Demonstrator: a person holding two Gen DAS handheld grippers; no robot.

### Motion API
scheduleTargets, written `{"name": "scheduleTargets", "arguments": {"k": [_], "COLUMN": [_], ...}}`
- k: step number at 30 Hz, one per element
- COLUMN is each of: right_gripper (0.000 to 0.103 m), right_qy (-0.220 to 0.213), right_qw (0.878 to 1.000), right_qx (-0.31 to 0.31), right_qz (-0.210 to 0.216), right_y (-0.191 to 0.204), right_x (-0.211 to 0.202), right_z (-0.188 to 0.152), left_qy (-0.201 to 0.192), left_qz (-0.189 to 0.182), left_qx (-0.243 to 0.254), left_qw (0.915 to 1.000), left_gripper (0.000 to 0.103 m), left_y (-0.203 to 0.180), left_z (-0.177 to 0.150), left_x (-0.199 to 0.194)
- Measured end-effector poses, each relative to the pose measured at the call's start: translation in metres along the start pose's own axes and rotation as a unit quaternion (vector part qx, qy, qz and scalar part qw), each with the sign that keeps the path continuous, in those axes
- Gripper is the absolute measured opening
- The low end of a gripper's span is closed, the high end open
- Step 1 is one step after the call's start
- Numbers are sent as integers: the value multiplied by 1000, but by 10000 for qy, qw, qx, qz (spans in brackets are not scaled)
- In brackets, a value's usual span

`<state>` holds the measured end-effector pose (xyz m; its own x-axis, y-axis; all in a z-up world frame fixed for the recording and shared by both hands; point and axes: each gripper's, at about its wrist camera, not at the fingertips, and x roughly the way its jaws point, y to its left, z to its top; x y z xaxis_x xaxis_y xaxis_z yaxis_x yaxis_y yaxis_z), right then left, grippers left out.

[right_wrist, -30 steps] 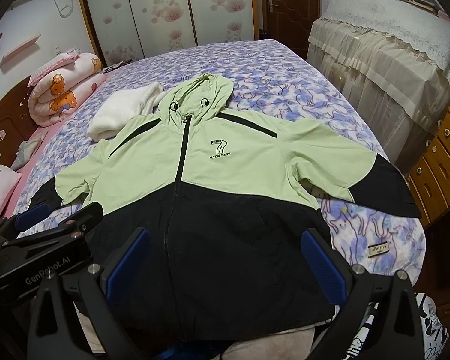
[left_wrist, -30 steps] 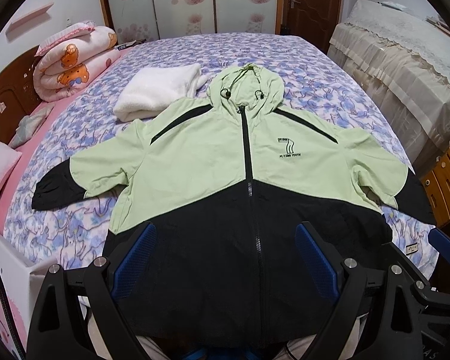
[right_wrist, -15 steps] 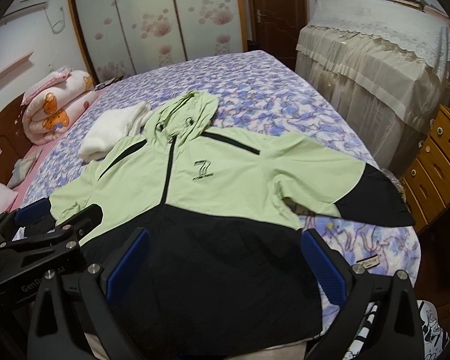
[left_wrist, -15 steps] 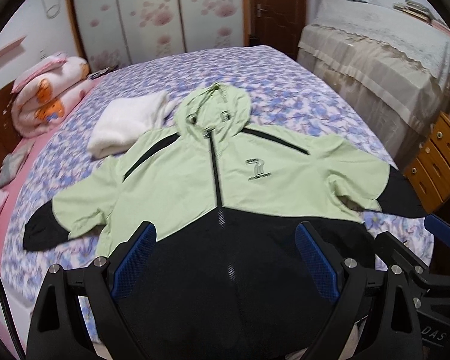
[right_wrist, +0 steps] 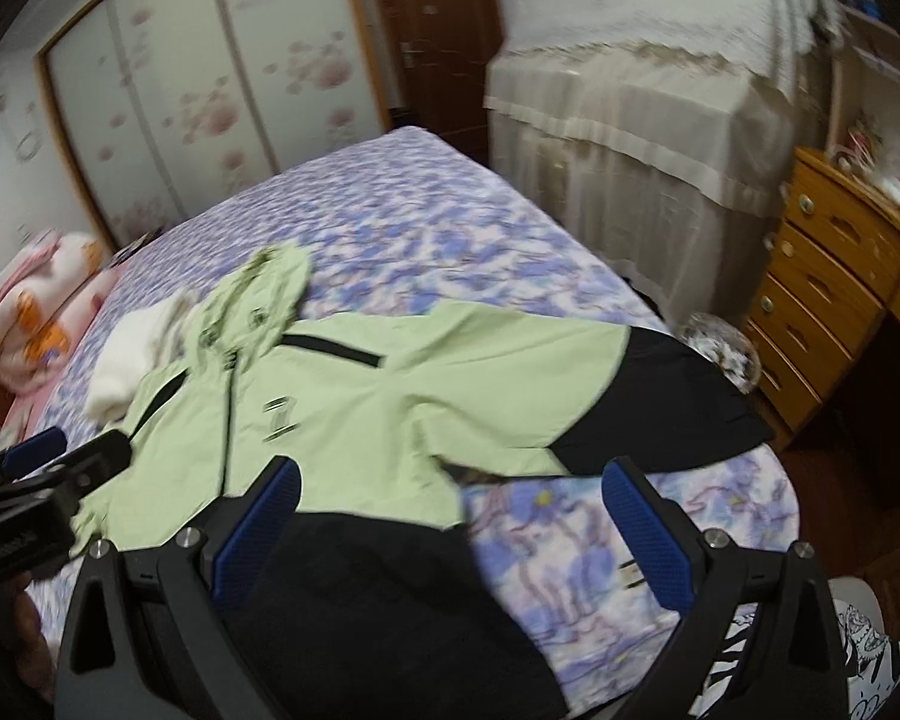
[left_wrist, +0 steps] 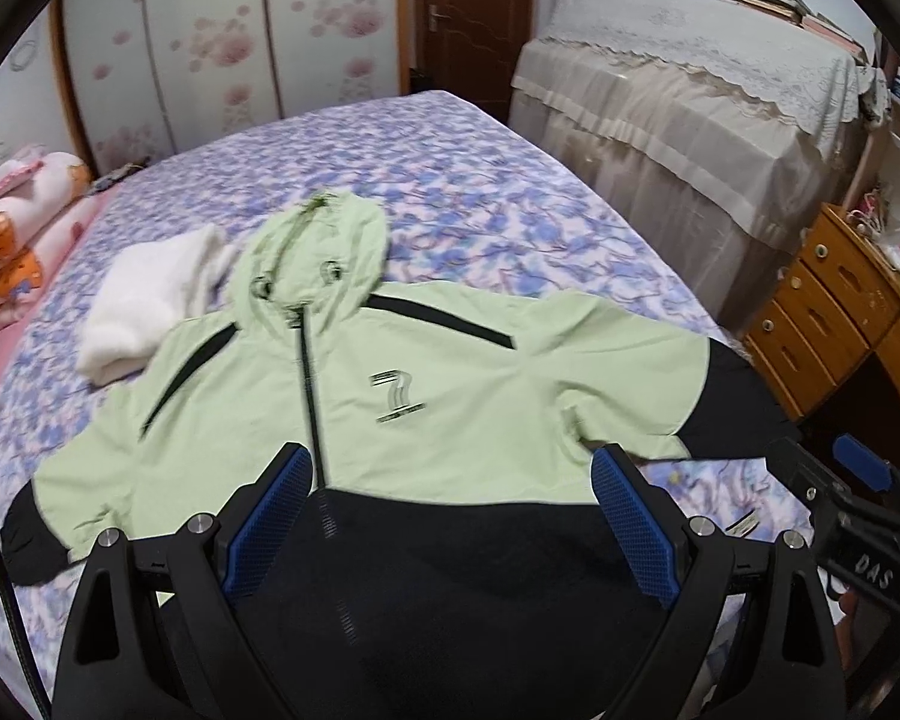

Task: Fold large clothes
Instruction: 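Grasp the black sleeve cuff of the jacket with the right gripper, then fold the held black sleeve across the jacket front with the right gripper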

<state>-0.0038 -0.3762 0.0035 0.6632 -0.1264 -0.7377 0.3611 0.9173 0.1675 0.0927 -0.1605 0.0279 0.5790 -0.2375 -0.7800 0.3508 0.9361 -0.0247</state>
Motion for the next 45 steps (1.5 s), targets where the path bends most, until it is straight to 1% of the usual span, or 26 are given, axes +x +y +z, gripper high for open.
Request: {"name": "scheduleTargets", "arguments": {"k": [2, 4, 7, 10, 12, 13, 16, 20, 24, 25, 27, 28, 29, 30, 31, 32, 33, 34, 37, 38, 39, 40, 41, 42, 43, 45], "right_gripper": [101, 101, 101, 101, 101, 101, 101, 101, 101, 101, 101, 99, 89, 75, 65, 35, 12, 9, 9, 9, 9, 9, 9, 9, 9, 9], "right_qy": [100, 207, 378, 616, 791, 847, 972, 989, 976, 898, 706, 632, 565, 555, 547, 481, 420, 332, -276, -496, -644, -808, -917, -964, -986, -885], "right_qw": [9995, 9984, 9955, 9894, 9818, 9788, 9658, 9439, 9203, 9163, 9152, 9160, 9177, 9204, 9226, 9266, 9316, 9362, 9619, 9713, 9772, 9841, 9886, 9903, 9911, 9874], "right_qx": [277, 479, 800, 1276, 1712, 1853, 2403, 3148, 3767, 3879, 3946, 3946, 3924, 3869, 3819, 3729, 3610, 3495, 2714, 2324, 2023, 1554, 1088, 790, 361, -367], "right_qz": [-94, -197, -330, -332, -233, -198, -64, 164, 394, 440, 405, 350, 249, 128, 57, -25, -95, -141, -179, -61, 76, 286, 489, 621, 823, 1260], "right_y": [-26, -46, -78, -115, -144, -153, -184, -219, -240, -244, -248, -249, -250, -250, -250, -248, -246, -243, -204, -180, -161, -131, -100, -79, -48, 11], "right_x": [15, 28, 51, 77, 97, 103, 124, 145, 167, 169, 173, 174, 175, 177, 178, 177, 176, 173, 144, 132, 124, 113, 105, 101, 97, 96], "right_z": [5, 6, 4, -3, -11, -13, -23, -37, -46, -46, -42, -40, -35, -30, -26, -19, -10, -3, 29, 42, 50, 61, 68, 72, 74, 69], "left_qy": [-26, -48, -40, 126, 327, 443, 550, 546, 559, 558, 639, 728, 788, 822, 863, 887, 920, 912, 761, 701, 646, 558, 485, 426, 352, 272], "left_qz": [22, 151, 154, 222, 216, 168, 273, 292, 151, 119, 43, -19, -52, -70, -110, -143, -181, -202, -171, -127, -82, -19, 26, 51, 84, 143], "left_qx": [111, 244, 344, 366, 378, 414, 532, 516, 453, 420, 391, 380, 363, 340, 297, 269, 215, 149, -39, -75, -112, -176, -238, -299, -391, -566], "left_qw": [9999, 9996, 9993, 9990, 9985, 9980, 9967, 9967, 9973, 9975, 9972, 9966, 9962, 9960, 9958, 9956, 9954, 9955, 9969, 9974, 9978, 9983, 9985, 9986, 9986, 9979], "left_gripper": [93, 93, 93, 93, 93, 93, 93, 93, 93, 93, 93, 93, 93, 93, 93, 93, 93, 93, 88, 86, 86, 86, 86, 86, 86, 86], "left_y": [-11, -22, -36, -46, -51, -55, -63, -71, -75, -76, -76, -76, -75, -74, -72, -70, -66, -62, -43, -35, -29, -20, -10, -2, 10, 29], "left_z": [7, 13, 20, 24, 26, 26, 26, 25, 27, 27, 28, 28, 28, 27, 27, 26, 26, 25, 25, 25, 25, 24, 24, 23, 21, 18], "left_x": [14, 28, 50, 79, 102, 117, 149, 178, 198, 201, 204, 207, 208, 208, 208, 207, 206, 203, 188, 182, 177, 169, 162, 156, 149, 140]}}
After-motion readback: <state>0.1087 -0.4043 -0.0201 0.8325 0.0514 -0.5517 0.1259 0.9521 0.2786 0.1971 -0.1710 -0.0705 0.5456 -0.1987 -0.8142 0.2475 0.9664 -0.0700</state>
